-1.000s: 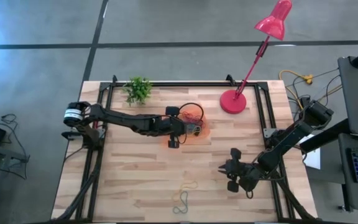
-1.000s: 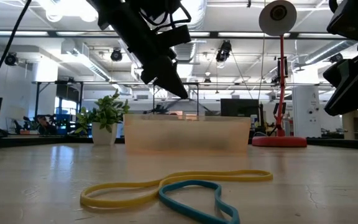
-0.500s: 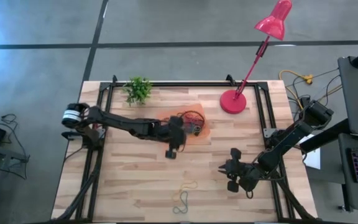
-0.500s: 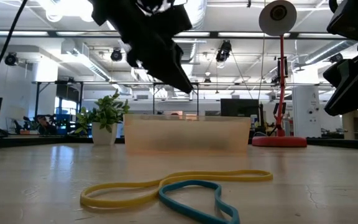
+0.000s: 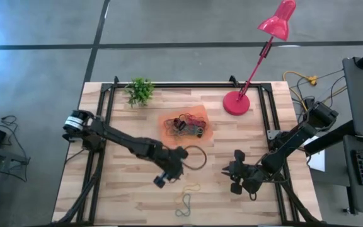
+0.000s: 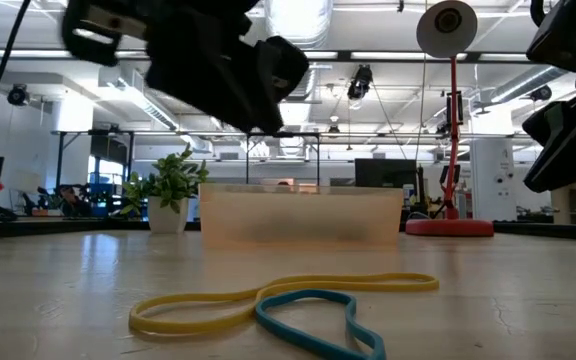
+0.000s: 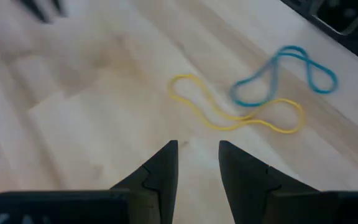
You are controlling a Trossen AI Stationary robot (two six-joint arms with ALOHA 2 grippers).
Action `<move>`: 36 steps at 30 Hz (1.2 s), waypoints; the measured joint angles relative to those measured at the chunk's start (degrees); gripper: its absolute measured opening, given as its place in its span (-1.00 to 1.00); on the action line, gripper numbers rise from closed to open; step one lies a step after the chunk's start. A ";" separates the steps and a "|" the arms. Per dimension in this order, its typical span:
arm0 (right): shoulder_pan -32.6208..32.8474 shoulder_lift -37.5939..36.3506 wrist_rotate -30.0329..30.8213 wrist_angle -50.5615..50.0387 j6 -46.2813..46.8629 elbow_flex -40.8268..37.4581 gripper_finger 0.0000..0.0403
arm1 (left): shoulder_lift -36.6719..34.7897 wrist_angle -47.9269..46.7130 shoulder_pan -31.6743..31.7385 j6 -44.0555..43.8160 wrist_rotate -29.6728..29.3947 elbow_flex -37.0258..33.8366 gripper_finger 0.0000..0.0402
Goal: Pick and place rubber bands into bin
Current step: Put the yellow rubber band into the orange bin
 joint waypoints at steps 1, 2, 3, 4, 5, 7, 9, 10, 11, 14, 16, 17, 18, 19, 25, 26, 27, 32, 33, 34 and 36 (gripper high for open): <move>0.00 0.00 0.00 0.12 -0.02 -0.05 -0.72 | 0.42 -0.05 -0.88 -0.01 0.03 0.00 -0.50; 0.00 0.00 0.00 0.40 -0.07 -0.05 -0.72 | 1.06 0.20 -1.65 -0.02 0.27 0.00 -0.50; 0.00 0.00 0.00 0.50 -0.11 -0.05 -0.72 | 1.72 0.52 -2.46 -0.02 0.56 0.00 -0.50; 0.00 0.00 0.00 0.53 -0.22 -0.05 -0.72 | 2.39 0.47 -3.19 -0.02 0.79 0.00 -0.50; 0.00 0.00 0.00 0.52 -0.24 -0.05 -0.72 | 3.21 0.25 -3.84 -0.05 1.36 0.00 -0.50; 0.00 0.00 0.01 0.55 -0.25 -0.05 -0.72 | 4.86 0.58 -4.82 -0.11 3.18 0.00 -0.50; 0.00 0.00 0.02 0.60 -0.24 -0.05 -0.72 | 6.16 0.69 -5.47 -0.37 4.88 0.00 -0.50; 0.00 0.00 0.04 0.70 -0.24 -0.09 -0.72 | 6.82 1.24 -5.69 -0.91 5.79 0.00 -0.50; 0.00 0.00 0.11 0.77 -0.24 -0.09 -0.72 | 7.40 2.23 -5.91 -1.54 6.78 0.00 -0.50; 0.00 0.00 1.33 1.01 -0.22 -0.11 -0.72 | 9.01 4.74 -6.34 -2.19 10.16 0.00 -0.50; -0.02 0.00 1.57 1.30 -0.24 -0.11 -0.72 | 9.92 6.10 -6.88 -2.56 11.02 0.00 -0.50; -0.02 0.00 1.57 1.50 -0.24 -0.11 -0.72 | 10.44 7.10 -7.04 -2.82 11.35 0.00 -0.50; -0.02 0.00 1.57 1.68 -0.24 -0.11 -0.72 | 11.00 8.04 -7.12 -2.92 11.50 0.00 -0.50; -0.02 0.00 1.57 1.79 -0.26 -0.11 -0.72 | 11.49 8.21 -7.23 -3.01 11.76 0.00 -0.50; -0.02 0.00 1.63 2.12 -0.49 -0.11 -0.72 | 14.10 9.79 -7.42 -3.45 12.04 0.00 -0.50; -0.02 0.00 1.62 2.17 -0.54 -0.11 -0.72 | 14.51 9.93 -7.45 -3.44 12.08 0.36 -0.50; -0.02 0.00 1.63 2.15 -0.58 -0.11 -0.72 | 14.88 10.14 -7.49 -3.45 12.11 0.55 -0.50; -0.02 -0.02 1.67 2.19 -0.70 -0.11 -0.72 | 15.95 10.07 -7.44 -3.33 12.20 1.14 -0.50; -0.02 -0.02 1.67 2.25 -0.70 -0.11 -0.72 | 16.01 10.23 -7.44 -3.32 12.18 1.14 -0.50; -0.02 -0.02 1.68 2.19 -0.70 -0.11 -0.72 | 16.05 10.26 -7.44 -3.33 12.17 1.14 -0.50; -0.02 -0.02 1.70 2.25 -0.68 -0.14 -0.72 | 16.08 10.29 -7.42 -3.30 11.98 1.19 -0.50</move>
